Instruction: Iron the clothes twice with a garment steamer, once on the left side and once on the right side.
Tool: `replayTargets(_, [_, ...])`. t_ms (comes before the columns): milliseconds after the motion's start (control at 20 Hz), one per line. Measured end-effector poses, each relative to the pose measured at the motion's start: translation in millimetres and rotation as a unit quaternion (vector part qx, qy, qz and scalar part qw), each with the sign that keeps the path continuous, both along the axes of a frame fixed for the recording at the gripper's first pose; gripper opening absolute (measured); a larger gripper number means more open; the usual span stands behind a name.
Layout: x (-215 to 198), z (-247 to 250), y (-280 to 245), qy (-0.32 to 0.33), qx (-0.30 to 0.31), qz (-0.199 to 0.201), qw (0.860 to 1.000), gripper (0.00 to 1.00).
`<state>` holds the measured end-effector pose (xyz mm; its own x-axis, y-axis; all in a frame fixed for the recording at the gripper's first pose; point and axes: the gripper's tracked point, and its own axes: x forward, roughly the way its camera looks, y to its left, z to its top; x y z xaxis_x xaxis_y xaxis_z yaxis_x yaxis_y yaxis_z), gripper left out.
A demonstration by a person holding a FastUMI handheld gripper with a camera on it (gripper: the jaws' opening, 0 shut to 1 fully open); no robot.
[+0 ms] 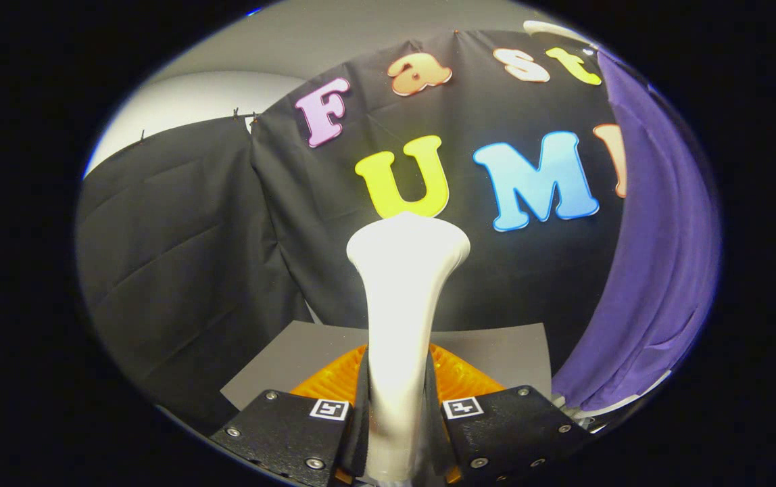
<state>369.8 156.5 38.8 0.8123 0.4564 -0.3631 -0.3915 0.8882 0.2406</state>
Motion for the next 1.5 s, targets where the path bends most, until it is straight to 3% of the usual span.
replayTargets(450, [-100,11,-33,-0.077,0.023,-0.018,0.997,0.36])
replayTargets(650, [-104,9,-41,-0.089,0.030,-0.030,0.995,0.36])
replayTargets(1200, [-183,-29,-92,-0.119,0.022,-0.062,0.991,0.36])
replayTargets(1500, [-178,-5,-126,-0.140,0.027,-0.090,0.986,0.36])
